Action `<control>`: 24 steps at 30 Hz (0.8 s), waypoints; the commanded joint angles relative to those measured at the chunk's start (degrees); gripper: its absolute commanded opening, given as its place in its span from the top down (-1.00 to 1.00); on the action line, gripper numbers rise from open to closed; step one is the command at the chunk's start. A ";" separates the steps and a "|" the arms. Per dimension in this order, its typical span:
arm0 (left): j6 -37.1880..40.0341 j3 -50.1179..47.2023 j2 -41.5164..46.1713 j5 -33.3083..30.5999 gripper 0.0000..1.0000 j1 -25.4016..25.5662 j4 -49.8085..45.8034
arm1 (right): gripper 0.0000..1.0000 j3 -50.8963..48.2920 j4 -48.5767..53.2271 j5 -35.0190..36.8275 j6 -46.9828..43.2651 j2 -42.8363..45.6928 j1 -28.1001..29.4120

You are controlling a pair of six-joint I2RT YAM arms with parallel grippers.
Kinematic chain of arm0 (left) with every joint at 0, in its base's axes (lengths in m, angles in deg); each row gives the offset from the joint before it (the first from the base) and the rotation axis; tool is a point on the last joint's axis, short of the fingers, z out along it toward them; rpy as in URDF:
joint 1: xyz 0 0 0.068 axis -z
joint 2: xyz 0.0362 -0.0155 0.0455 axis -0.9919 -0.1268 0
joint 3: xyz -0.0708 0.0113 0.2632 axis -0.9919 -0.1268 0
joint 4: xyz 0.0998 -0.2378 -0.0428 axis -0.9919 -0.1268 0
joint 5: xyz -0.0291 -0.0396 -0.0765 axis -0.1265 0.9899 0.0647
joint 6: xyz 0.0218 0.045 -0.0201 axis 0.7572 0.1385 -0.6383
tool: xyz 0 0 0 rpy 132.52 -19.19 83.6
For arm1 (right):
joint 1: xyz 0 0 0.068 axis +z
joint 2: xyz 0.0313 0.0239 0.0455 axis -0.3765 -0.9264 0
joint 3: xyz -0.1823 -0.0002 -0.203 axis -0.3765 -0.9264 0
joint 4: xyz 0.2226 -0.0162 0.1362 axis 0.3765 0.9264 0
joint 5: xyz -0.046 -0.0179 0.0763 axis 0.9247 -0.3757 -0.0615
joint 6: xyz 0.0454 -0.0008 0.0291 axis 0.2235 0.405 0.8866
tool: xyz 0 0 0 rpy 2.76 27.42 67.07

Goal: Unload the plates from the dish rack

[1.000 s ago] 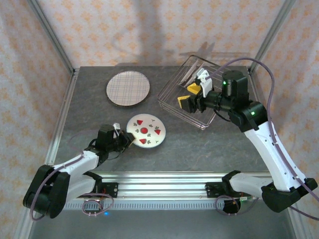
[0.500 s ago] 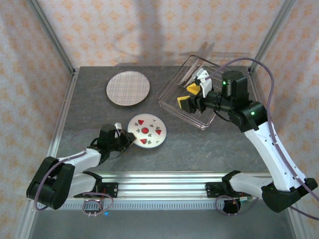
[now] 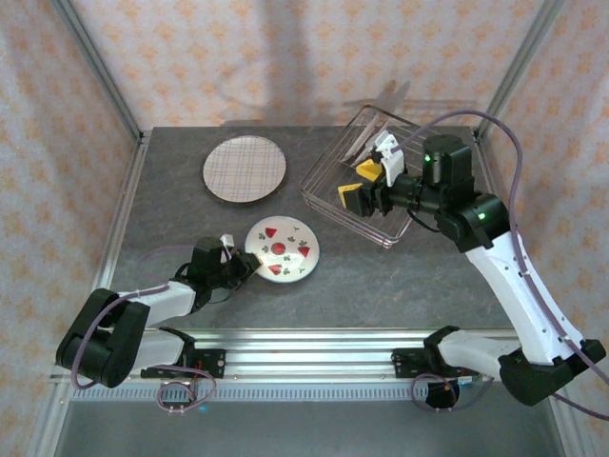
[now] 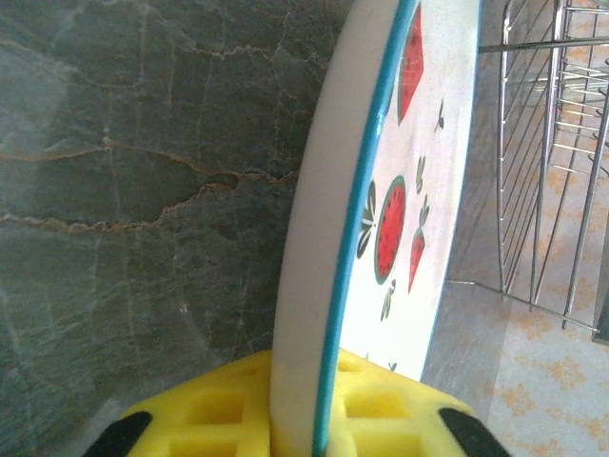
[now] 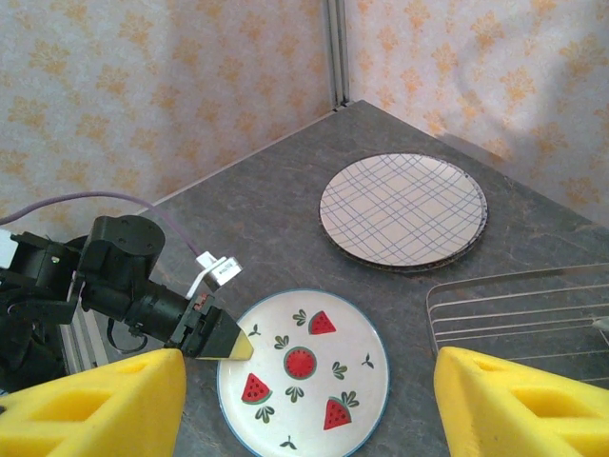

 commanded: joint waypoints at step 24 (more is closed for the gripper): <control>6.29 4.79 1.17 -5.27 0.21 -0.34 -14.28 | -0.39 0.71 -1.31 1.59 1.49 -1.14 0.54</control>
